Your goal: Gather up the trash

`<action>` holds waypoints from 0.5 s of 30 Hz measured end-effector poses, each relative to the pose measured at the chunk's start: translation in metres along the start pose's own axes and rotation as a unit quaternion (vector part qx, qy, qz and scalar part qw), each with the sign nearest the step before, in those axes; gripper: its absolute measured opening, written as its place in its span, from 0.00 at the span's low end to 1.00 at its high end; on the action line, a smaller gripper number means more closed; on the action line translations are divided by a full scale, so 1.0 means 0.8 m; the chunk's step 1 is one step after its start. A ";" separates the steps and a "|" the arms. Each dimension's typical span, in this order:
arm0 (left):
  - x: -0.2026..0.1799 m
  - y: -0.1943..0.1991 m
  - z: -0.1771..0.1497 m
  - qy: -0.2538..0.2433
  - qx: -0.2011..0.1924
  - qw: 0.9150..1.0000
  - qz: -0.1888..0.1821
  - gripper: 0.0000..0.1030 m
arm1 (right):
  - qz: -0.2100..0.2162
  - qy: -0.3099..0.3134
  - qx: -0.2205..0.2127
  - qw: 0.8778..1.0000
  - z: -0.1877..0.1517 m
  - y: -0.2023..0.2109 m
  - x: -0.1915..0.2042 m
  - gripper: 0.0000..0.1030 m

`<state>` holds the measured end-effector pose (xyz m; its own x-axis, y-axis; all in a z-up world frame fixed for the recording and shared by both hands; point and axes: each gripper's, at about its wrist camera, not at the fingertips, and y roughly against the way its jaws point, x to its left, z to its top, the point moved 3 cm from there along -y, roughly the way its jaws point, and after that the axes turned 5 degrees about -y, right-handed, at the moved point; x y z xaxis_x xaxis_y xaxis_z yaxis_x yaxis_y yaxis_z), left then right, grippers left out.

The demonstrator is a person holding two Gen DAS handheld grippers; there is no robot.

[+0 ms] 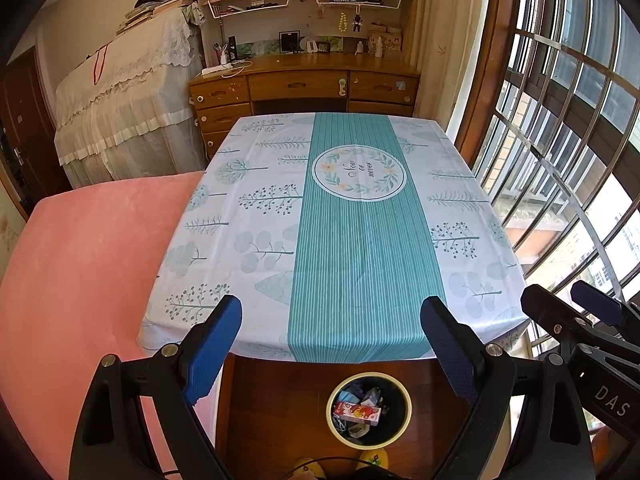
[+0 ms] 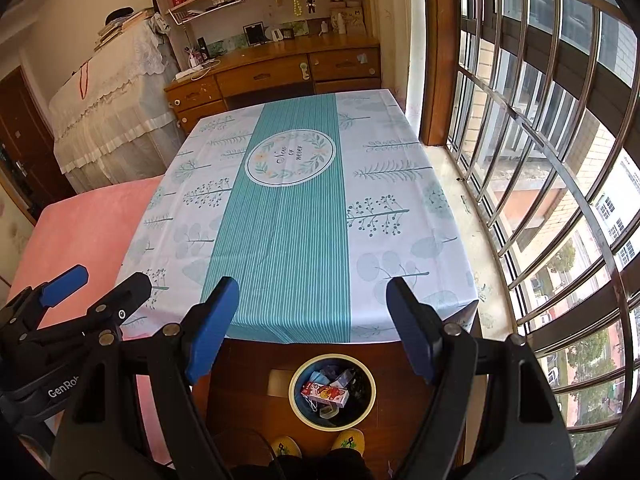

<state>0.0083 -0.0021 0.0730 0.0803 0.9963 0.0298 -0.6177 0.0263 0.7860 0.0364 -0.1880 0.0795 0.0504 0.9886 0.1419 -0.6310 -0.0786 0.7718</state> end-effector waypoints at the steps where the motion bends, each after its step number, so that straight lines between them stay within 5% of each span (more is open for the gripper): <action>1: 0.000 -0.001 0.001 0.000 0.001 1.000 0.000 0.90 | 0.000 0.000 0.000 1.000 0.000 0.000 0.000 0.72; 15: 0.006 -0.012 0.002 0.003 0.009 1.000 0.001 0.90 | 0.001 -0.001 0.000 1.000 0.001 -0.002 0.000 0.72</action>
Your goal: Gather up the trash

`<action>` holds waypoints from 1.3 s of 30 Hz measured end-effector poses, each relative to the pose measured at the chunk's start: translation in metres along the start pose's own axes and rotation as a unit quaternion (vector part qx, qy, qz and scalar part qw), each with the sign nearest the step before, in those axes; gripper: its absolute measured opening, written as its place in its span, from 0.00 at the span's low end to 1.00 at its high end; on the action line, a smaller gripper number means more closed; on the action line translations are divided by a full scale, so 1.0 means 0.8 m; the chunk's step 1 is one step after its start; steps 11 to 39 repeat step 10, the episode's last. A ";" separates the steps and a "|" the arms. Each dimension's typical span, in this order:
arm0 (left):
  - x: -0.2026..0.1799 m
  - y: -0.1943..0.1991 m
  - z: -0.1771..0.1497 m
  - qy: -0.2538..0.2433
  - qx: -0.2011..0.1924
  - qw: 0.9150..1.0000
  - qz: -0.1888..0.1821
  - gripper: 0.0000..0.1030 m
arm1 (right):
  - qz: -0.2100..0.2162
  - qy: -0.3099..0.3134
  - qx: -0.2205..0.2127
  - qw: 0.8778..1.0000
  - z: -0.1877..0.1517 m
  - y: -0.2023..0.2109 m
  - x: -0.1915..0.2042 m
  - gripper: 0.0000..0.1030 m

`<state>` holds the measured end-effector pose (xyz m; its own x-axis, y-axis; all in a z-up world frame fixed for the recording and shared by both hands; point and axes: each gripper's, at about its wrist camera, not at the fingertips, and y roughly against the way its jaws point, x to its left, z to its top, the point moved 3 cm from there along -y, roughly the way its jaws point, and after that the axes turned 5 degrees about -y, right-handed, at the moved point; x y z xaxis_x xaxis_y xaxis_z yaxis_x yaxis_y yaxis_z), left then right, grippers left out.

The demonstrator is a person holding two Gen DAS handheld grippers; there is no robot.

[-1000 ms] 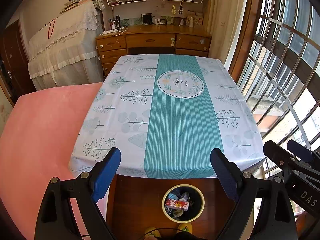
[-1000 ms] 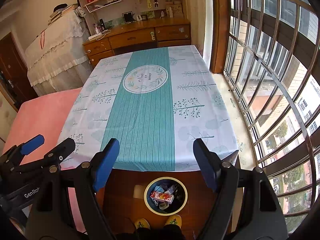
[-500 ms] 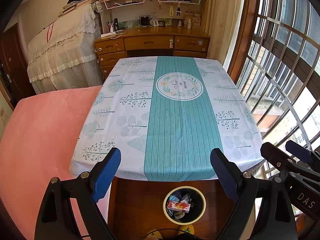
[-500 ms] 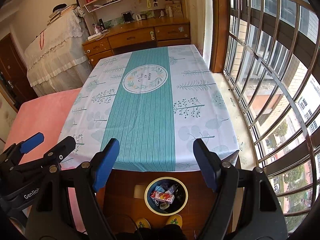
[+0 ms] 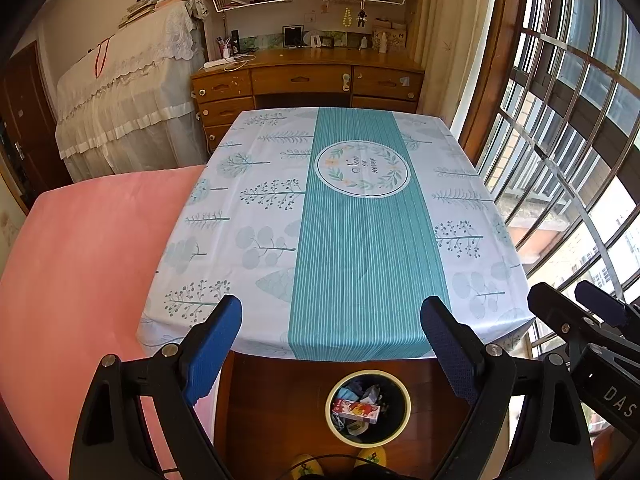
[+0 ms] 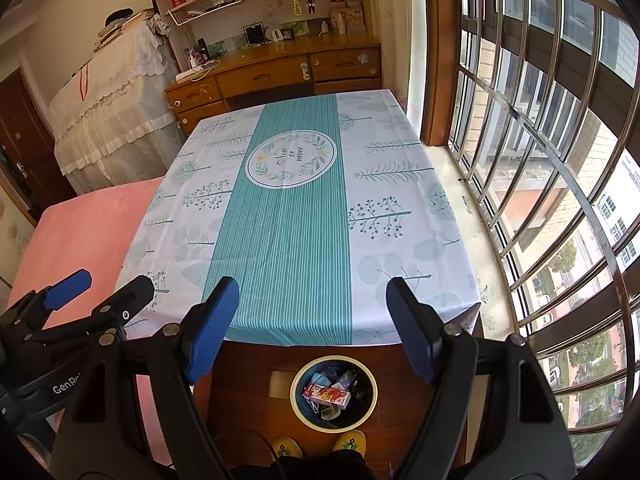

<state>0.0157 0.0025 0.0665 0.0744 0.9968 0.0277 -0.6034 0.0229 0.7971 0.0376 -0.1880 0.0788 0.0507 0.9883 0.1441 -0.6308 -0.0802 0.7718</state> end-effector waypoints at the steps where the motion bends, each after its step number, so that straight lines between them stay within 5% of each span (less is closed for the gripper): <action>1: 0.000 -0.001 0.000 0.000 0.000 1.000 -0.001 0.90 | 0.000 0.000 0.000 1.000 0.000 0.000 0.000 0.72; 39: -0.007 0.003 0.003 -0.002 -0.007 1.000 -0.004 0.90 | 0.001 0.000 0.000 1.000 0.000 0.000 -0.001 0.72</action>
